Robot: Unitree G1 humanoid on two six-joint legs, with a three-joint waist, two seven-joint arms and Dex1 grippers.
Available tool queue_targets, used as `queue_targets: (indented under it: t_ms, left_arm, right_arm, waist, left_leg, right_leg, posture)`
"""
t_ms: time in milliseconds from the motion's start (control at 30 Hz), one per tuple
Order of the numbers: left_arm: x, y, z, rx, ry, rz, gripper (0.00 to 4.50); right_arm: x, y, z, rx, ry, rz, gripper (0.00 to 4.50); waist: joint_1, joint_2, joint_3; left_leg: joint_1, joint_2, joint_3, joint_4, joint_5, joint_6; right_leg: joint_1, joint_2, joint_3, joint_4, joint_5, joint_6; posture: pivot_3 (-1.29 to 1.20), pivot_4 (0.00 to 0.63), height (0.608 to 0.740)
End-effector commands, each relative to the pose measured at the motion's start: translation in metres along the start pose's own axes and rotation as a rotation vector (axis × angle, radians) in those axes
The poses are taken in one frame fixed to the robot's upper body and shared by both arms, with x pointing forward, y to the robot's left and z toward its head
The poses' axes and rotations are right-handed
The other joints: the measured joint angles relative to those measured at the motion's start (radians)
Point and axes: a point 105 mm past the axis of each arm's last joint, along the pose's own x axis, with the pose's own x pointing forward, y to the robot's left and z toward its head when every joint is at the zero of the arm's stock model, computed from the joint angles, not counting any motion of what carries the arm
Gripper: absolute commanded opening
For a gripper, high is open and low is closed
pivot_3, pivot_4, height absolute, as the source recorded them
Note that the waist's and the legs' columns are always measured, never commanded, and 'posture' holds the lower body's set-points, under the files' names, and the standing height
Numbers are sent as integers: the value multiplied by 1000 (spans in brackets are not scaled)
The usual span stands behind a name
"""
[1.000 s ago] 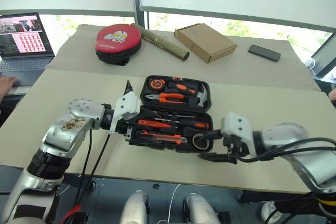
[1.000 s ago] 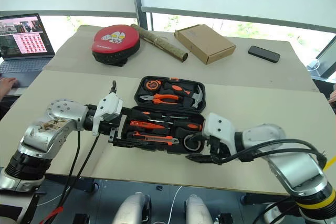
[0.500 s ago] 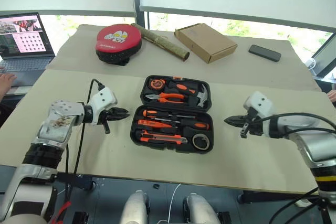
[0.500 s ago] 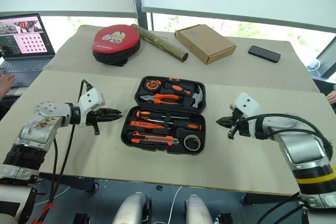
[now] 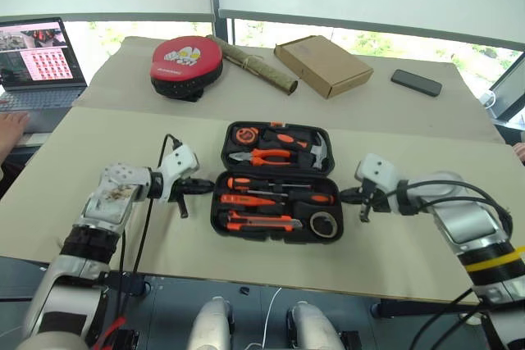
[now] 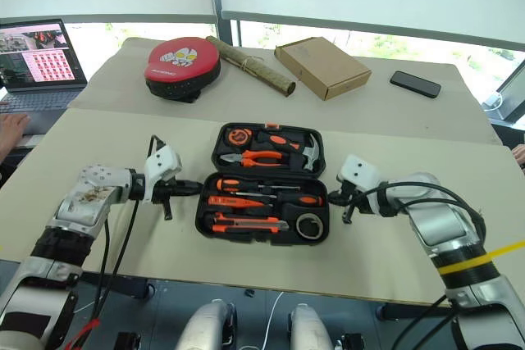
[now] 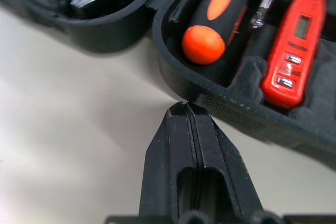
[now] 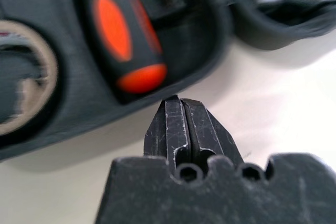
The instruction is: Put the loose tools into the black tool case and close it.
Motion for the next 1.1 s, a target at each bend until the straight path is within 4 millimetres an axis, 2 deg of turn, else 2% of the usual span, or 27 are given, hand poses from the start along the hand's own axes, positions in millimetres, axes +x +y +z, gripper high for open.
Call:
queue_targets:
  t_ms: [33, 200, 300, 467, 600, 733, 833, 867, 933, 967, 1033, 1067, 1100]
  left_arm:
    - [7, -26, 25, 64, -85, -139, 52]
    - [1, -45, 11, 47, -31, -203, 52]
    - [-4, -57, 4, 27, -10, -229, 52]
    - [-7, -56, -5, 15, 21, -191, 52]
    - [-23, -41, -17, 1, 83, -108, 52]
    - [-51, -18, -31, -58, 140, 10, 1174]
    - [-64, -4, -26, -183, 87, 73, 2202]
    - [-64, 3, -20, -269, 46, 101, 2703]
    - [-61, 15, -4, -463, -40, 126, 3330]
    - [-57, 19, 2, -552, -58, 123, 3840]
    - [-48, 23, 11, -694, -58, 115, 4403]
    - [-43, 25, 15, -751, -54, 117, 4500]
    - [-39, 27, 18, -798, -53, 123, 4500]
  right_arm:
    - [-4, 28, 25, -78, -94, 114, 0]
    - [-12, 47, 21, -62, -94, 132, 0]
    - [-16, 53, 12, -41, -68, 109, 0]
    - [-23, 54, 2, -24, -30, 58, 0]
    - [-38, 50, -11, -15, 33, 8, 0]
    - [-62, 37, -23, 71, 56, -62, 1167]
    - [-74, 21, -21, 206, -10, -130, 2118]
    - [-76, 16, -17, 265, -48, -143, 2655]
    - [-76, 7, -8, 380, -125, -151, 3203]
    - [-74, 2, -3, 421, -156, -154, 3679]
    - [-68, -6, 5, 496, -197, -160, 4240]
    - [-64, -10, 9, 534, -212, -161, 4468]
    - [-60, -14, 13, 565, -220, -163, 4468]
  waist:
    - [-2, 0, 0]
    - [-3, 0, 0]
    - [-3, 0, 0]
    - [-3, 0, 0]
    - [-2, 0, 0]
    - [-3, 0, 0]
    - [-14, 0, 0]
    - [-15, 0, 0]
    - [-16, 0, 0]
    - [-15, -1, 0]
    - [-11, -1, 1]
    - [-11, -2, 0]
    - [-11, -2, 0]
  left_leg:
    - [0, 0, 0, 0, 0, 0]
    - [1, 0, 0, 1, 0, 0]
    - [1, 0, 0, 0, 0, 0]
    - [1, 0, 0, 1, 0, 0]
    - [1, 0, 0, 2, 0, 0]
    - [2, 0, -1, 2, 0, 0]
    - [4, 2, -1, 2, 0, 0]
    - [4, 2, -1, 2, 0, 0]
    - [4, 2, -1, 3, 1, -1]
    - [4, 2, -1, 4, 1, -1]
    - [3, 1, -2, 5, 1, 0]
    - [3, 1, -2, 5, 1, 0]
    - [3, 0, -2, 5, 1, 0]
  right_leg:
    - [0, 0, 0, 0, 0, 0]
    - [0, 0, 0, 1, 0, 0]
    - [0, 0, 0, 1, 0, 0]
    - [0, 0, 0, 1, 0, 0]
    - [1, 0, 0, 1, 0, 0]
    - [1, 0, 0, 1, 0, 0]
    - [2, 1, 0, 1, 0, -1]
    - [2, 1, 0, 1, 0, -1]
    - [2, 1, 0, 2, 0, -1]
    - [2, 1, 0, 2, 0, -1]
    - [3, 1, 0, 2, 0, 0]
    - [3, 1, 0, 2, 1, 0]
    - [3, 1, 0, 2, 0, 0]
  posture:
    - [0, 150, 740]
    - [0, 150, 740]
    - [0, 150, 740]
    - [0, 150, 740]
    - [0, 150, 740]
    - [0, 150, 740]
    - [0, 150, 740]
    - [0, 150, 740]
    - [0, 150, 740]
    - [0, 150, 740]
    - [0, 150, 740]
    - [0, 150, 740]
    - [0, 150, 740]
